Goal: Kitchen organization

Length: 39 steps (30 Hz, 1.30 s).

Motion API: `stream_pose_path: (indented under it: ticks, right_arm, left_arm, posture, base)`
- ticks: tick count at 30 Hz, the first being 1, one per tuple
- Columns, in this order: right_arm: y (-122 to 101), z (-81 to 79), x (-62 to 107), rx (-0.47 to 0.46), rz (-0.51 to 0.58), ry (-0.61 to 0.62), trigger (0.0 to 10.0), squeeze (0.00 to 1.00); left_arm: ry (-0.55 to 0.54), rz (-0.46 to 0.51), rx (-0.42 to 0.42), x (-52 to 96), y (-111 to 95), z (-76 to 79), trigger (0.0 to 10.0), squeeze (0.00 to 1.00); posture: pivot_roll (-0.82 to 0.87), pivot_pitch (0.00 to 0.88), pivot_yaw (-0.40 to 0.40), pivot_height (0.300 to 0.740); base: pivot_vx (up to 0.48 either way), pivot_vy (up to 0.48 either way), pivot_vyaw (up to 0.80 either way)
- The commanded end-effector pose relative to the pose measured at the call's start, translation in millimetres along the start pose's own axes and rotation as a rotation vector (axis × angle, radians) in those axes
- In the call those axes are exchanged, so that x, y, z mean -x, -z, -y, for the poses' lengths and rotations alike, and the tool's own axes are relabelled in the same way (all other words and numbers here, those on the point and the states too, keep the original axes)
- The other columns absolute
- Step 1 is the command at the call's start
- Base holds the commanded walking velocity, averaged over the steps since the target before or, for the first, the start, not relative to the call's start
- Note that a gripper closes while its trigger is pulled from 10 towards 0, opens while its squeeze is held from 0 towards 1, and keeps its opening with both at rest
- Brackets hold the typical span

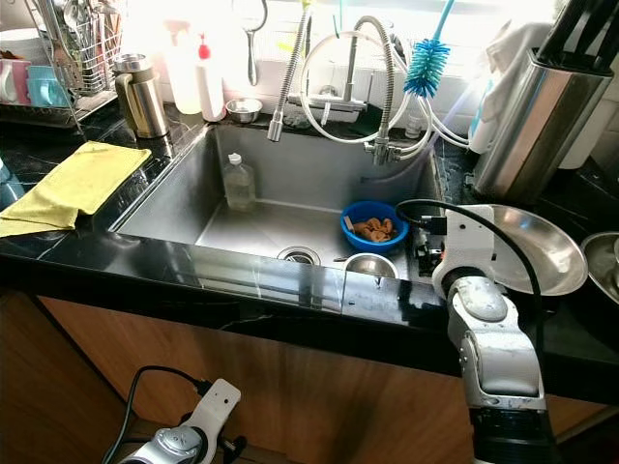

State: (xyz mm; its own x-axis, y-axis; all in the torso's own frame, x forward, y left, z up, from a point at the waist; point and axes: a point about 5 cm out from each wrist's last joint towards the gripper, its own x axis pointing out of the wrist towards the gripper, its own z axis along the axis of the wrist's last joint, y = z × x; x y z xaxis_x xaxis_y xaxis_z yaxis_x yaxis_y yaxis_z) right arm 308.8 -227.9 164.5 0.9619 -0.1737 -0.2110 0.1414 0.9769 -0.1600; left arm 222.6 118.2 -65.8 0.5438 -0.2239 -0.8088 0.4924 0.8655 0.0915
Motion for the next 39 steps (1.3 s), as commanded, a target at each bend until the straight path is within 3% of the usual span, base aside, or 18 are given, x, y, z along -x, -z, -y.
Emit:
stream_pose_path:
  ticks: [1,8,24,39]
  right_arm:
    - [-9,5.0,0.9,0.005,0.018,0.023,10.0,0.00]
    - [7,5.2,0.5,0.018,-0.066,-0.006,10.0,0.00]
    - [22,11.6,2.0,0.068,-0.145,0.024,10.0,0.00]
    - [23,16.2,0.9,0.069,-0.148,0.063,10.0,0.00]
  left_arm:
    - [0.000,0.010,-0.001,-0.2,-4,-1.5,10.0,0.00]
    - [0.000,0.003,0.000,-0.1,-2,-0.5,10.0,0.00]
    - [0.002,-0.005,0.001,0.4,2,-1.1,10.0,0.00]
    - [0.004,-0.005,0.004,0.3,2,-0.3,10.0,0.00]
  posture:
    - [0.03,0.000,-0.051,0.736]
    - [0.03,0.001,-0.054,0.736]
    - [0.03,0.000,-0.051,0.736]
    - [0.03,0.000,-0.053,0.736]
  base:
    - [0.000,0.000,0.00]
    - [0.000,0.000,0.00]
    - [0.000,0.000,0.00]
    - [0.000,0.000,0.00]
